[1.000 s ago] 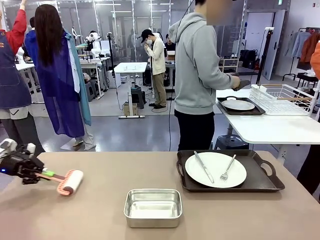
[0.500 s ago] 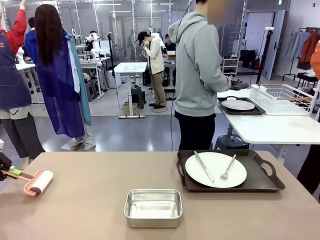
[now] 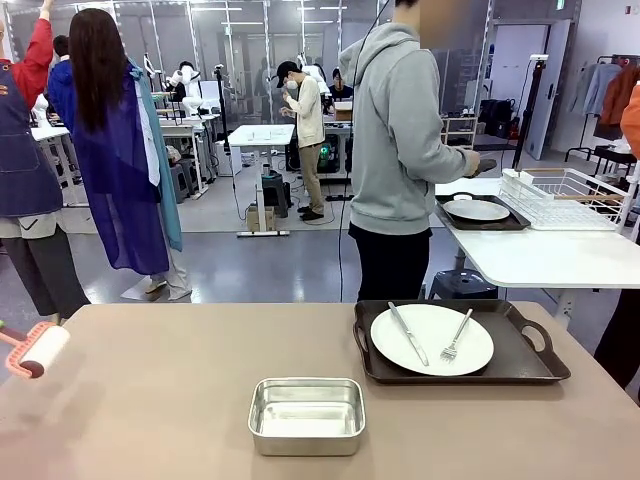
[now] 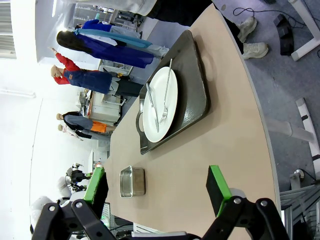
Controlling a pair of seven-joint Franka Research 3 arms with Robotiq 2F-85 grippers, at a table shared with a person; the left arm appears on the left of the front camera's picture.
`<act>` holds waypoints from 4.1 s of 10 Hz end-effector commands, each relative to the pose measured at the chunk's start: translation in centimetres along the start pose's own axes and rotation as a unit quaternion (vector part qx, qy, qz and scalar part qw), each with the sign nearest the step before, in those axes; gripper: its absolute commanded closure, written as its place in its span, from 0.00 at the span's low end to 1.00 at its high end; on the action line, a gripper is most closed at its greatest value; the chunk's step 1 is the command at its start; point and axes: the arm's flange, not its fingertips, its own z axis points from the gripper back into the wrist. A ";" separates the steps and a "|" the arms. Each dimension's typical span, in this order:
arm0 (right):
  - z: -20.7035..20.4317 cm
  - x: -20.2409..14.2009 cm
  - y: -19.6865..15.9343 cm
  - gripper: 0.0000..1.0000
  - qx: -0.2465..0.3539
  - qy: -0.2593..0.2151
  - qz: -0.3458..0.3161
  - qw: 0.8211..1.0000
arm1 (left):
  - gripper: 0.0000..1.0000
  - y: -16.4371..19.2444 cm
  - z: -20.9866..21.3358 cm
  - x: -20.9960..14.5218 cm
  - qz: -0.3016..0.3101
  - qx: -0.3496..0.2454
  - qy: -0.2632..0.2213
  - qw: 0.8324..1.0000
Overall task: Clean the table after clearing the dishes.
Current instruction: When the left (or right) Handle tray is removed, use the left hand (or right hand) to clean the left (or right) side of the table with the Lint Roller, then place the Lint Roller back on top of the Airtight Container.
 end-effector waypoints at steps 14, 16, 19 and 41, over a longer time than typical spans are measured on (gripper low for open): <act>0.2 -0.1 0.2 0.00 0.005 -0.002 0.003 1.000 | 0.80 -21.9 0.4 10.1 -0.368 0.134 0.042 0.919; 0.2 -0.1 0.2 0.00 0.005 -0.002 0.003 1.000 | 0.80 -37.7 -5.2 11.3 -0.566 0.148 0.112 0.803; 0.2 -0.1 0.2 0.00 0.005 -0.002 0.003 1.000 | 0.80 -50.2 -15.8 5.2 -0.742 0.132 0.237 0.613; 0.2 -0.1 0.2 0.00 0.005 -0.002 0.003 1.000 | 0.80 -50.5 -47.6 -2.9 -0.668 0.062 0.474 0.570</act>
